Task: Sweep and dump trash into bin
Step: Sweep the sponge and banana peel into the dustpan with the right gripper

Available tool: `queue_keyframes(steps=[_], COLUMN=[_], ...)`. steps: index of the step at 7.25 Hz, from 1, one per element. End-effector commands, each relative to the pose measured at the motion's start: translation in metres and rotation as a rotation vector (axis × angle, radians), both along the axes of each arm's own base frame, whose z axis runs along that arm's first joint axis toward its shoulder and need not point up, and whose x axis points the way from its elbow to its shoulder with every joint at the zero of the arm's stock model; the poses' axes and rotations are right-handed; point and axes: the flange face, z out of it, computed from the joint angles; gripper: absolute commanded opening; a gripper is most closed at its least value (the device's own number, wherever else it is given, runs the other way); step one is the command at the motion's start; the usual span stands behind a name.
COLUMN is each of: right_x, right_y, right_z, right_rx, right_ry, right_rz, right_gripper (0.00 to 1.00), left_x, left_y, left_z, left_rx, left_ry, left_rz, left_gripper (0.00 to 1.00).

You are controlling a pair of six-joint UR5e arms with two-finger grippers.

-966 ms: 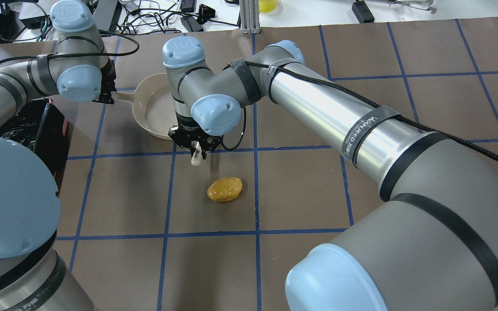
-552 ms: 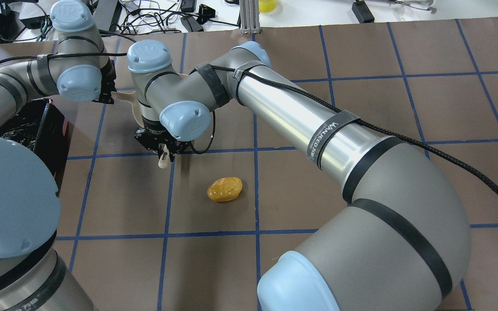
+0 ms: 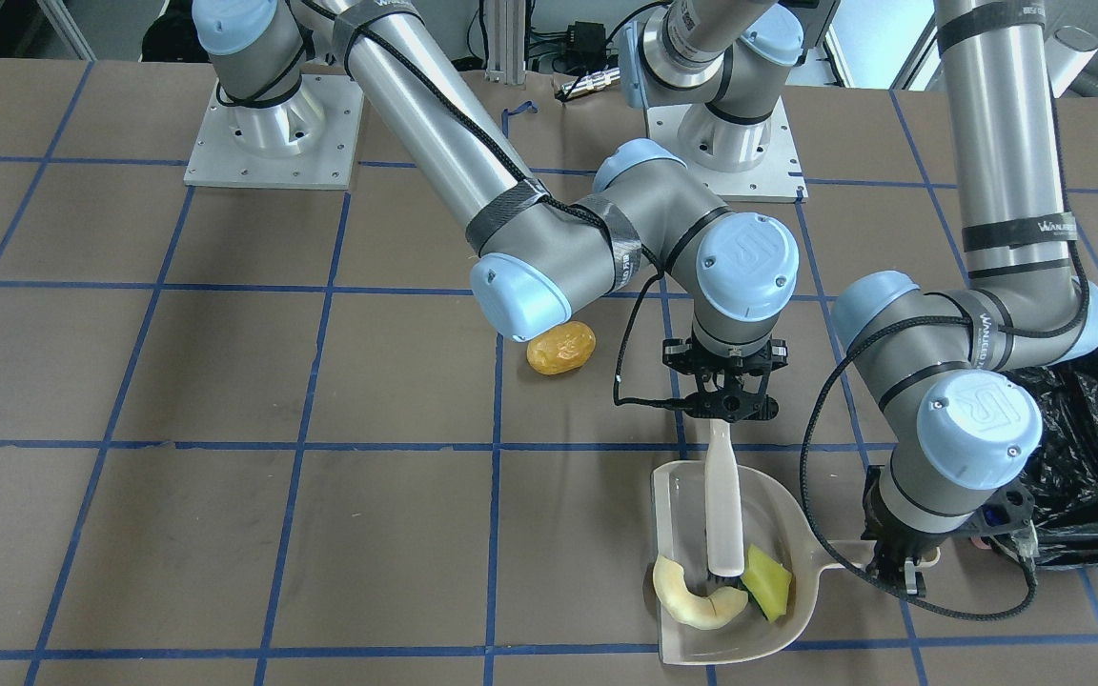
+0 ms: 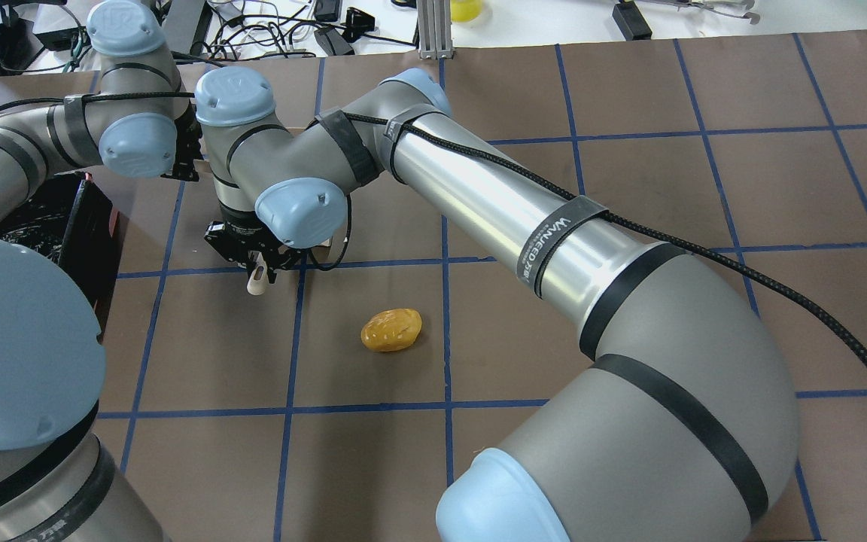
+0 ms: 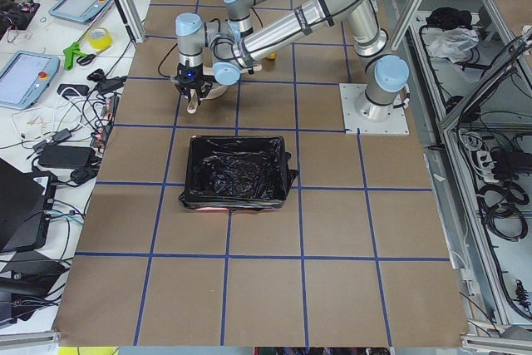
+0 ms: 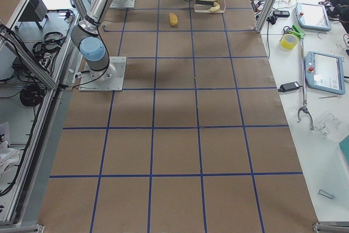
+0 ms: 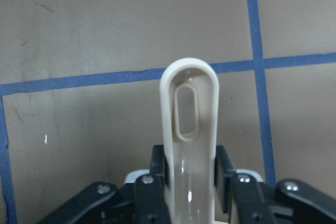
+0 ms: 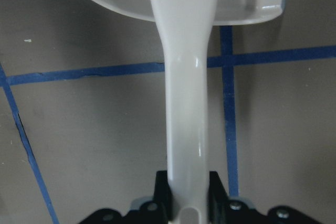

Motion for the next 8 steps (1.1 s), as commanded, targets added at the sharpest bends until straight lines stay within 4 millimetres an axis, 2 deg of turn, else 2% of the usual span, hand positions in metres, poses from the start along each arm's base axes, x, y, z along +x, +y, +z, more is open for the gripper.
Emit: queue_keyframes(steps=[1,2,3,4,5,6,7,8], right_x=[-0.025,-0.037,-0.052,-0.080,-0.116,-0.149,-0.179,-0.199], right_y=[0.015,0.019,0.020,0.030,0.053,0.089,0.123,0.148], right_z=[0.049,0.066,0.070,0.086,0.096,0.097,0.086,0.069], right_rx=[0.043,0.034,0.035,0.033,0.032,0.046,0.044,0.032], right_ry=[0.051,0.081,0.108,0.161,0.209,0.219,0.211,0.225], right_rz=[-0.009,-0.006,-0.016,-0.022,-0.008,0.014,0.057,0.073], right_gripper=[0.00,0.00,0.00,0.00,0.00,0.00,0.00,0.00], left_x=[-0.001,-0.001,-0.001,-0.002,-0.002,-0.001,0.001,0.006], left_y=[0.001,0.002,0.004,0.007,0.017,0.039,0.056,0.068], left_z=[0.005,0.008,0.019,0.031,0.039,0.026,0.023,0.032], left_rx=[-0.007,-0.010,-0.020,-0.029,-0.021,0.017,0.036,0.038], left_ry=[0.003,0.003,-0.002,-0.010,-0.008,-0.001,-0.001,0.004], left_rz=[-0.002,-0.007,-0.030,-0.058,-0.058,-0.076,-0.102,-0.090], left_gripper=[0.00,0.00,0.00,0.00,0.00,0.00,0.00,0.00])
